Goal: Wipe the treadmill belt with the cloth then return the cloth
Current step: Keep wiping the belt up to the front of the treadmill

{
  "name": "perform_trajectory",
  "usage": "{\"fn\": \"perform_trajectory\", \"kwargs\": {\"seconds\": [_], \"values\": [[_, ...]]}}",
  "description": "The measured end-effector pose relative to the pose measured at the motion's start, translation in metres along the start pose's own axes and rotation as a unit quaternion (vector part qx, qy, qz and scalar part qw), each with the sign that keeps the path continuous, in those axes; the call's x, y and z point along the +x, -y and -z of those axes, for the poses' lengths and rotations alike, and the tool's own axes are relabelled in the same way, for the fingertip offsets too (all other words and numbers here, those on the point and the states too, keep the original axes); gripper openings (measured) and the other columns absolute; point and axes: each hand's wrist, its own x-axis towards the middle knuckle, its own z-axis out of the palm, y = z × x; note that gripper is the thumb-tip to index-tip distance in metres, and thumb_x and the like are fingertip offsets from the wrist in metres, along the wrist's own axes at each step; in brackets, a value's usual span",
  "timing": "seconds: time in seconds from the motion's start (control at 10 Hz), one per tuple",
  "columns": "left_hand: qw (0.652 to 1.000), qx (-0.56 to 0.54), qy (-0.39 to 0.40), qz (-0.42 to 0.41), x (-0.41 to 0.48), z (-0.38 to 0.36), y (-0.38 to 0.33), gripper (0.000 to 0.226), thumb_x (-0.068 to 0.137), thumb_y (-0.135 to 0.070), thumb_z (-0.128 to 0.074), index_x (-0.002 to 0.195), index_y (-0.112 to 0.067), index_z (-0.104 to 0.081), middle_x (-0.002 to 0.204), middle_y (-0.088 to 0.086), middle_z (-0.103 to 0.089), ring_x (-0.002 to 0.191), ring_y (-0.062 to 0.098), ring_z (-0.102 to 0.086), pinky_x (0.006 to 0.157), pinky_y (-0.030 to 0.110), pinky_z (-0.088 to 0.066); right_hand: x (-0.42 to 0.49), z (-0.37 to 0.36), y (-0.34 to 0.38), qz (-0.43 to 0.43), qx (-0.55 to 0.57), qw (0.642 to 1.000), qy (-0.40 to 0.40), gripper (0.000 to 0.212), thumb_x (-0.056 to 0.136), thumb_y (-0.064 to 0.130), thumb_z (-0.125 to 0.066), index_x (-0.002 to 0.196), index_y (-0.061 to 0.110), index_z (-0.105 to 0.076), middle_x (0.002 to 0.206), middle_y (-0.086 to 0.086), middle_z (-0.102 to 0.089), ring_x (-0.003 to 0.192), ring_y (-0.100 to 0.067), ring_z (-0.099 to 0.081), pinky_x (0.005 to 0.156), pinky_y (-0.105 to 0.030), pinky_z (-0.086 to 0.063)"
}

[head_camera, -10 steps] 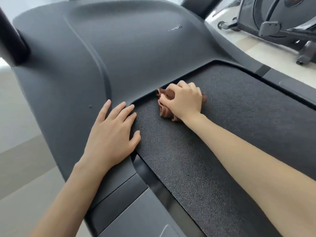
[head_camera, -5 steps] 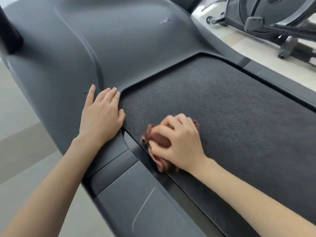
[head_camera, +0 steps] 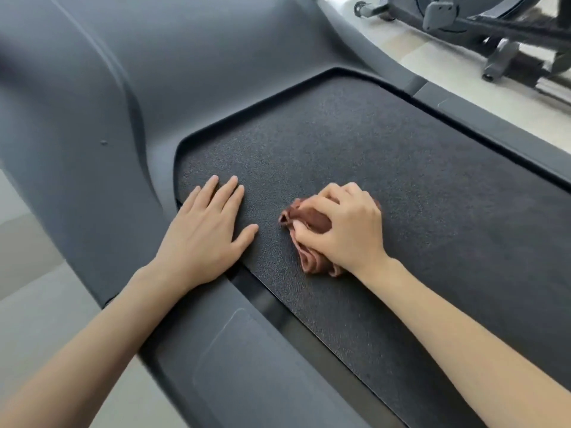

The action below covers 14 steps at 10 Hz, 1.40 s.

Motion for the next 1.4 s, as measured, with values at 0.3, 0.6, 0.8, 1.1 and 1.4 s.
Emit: {"fn": "perform_trajectory", "kwargs": {"seconds": [0.3, 0.6, 0.8, 1.1, 1.4], "values": [[1.000, -0.006, 0.019, -0.019, -0.007, 0.003, 0.003, 0.089, 0.080, -0.066, -0.009, 0.147, -0.012, -0.032, 0.155, 0.005, -0.026, 0.144, 0.026, -0.017, 0.117, 0.039, -0.010, 0.058, -0.029, -0.013, -0.113, -0.071, 0.991, 0.010, 0.029, 0.081, 0.052, -0.058, 0.097, 0.031, -0.069, 0.099, 0.002, -0.061, 0.096, -0.030, -0.050, 0.077, -0.034, -0.031], [1.000, -0.010, 0.014, -0.020, -0.008, 0.001, 0.005, 0.088, 0.080, -0.066, -0.011, 0.146, -0.012, -0.034, 0.154, 0.006, -0.028, 0.144, 0.026, -0.019, 0.116, 0.040, -0.011, -0.108, 0.060, 0.026, -0.045, -0.001, 0.999, -0.013, 0.015, 0.075, 0.041, -0.067, 0.078, 0.027, -0.071, 0.085, 0.007, -0.060, 0.081, -0.023, -0.051, 0.074, -0.034, -0.037], [1.000, -0.008, 0.016, -0.026, -0.007, 0.000, 0.007, 0.086, 0.082, -0.065, -0.015, 0.145, -0.011, -0.036, 0.153, 0.008, -0.031, 0.142, 0.029, -0.022, 0.116, 0.045, -0.016, -0.101, 0.059, 0.018, -0.019, 0.018, 1.000, 0.006, 0.016, 0.072, 0.043, -0.065, 0.076, 0.029, -0.071, 0.080, 0.008, -0.060, 0.079, -0.022, -0.054, 0.070, -0.037, -0.040], [1.000, -0.003, 0.019, -0.023, -0.008, 0.001, 0.006, 0.086, 0.082, -0.065, -0.014, 0.146, -0.011, -0.034, 0.154, 0.007, -0.029, 0.143, 0.028, -0.020, 0.117, 0.043, -0.015, 0.038, -0.006, -0.028, -0.072, -0.057, 0.995, 0.046, 0.032, 0.080, 0.057, -0.057, 0.094, 0.031, -0.068, 0.094, 0.003, -0.061, 0.093, -0.027, -0.053, 0.077, -0.035, -0.037], [0.999, -0.015, 0.017, -0.022, -0.008, 0.002, 0.006, 0.086, 0.082, -0.066, -0.014, 0.146, -0.013, -0.035, 0.153, 0.006, -0.030, 0.143, 0.027, -0.021, 0.117, 0.043, -0.015, 0.039, -0.013, -0.024, -0.110, -0.127, 0.984, 0.056, 0.043, 0.085, 0.060, -0.046, 0.108, 0.026, -0.060, 0.110, -0.006, -0.055, 0.102, -0.033, -0.049, 0.082, -0.041, -0.038]]}}
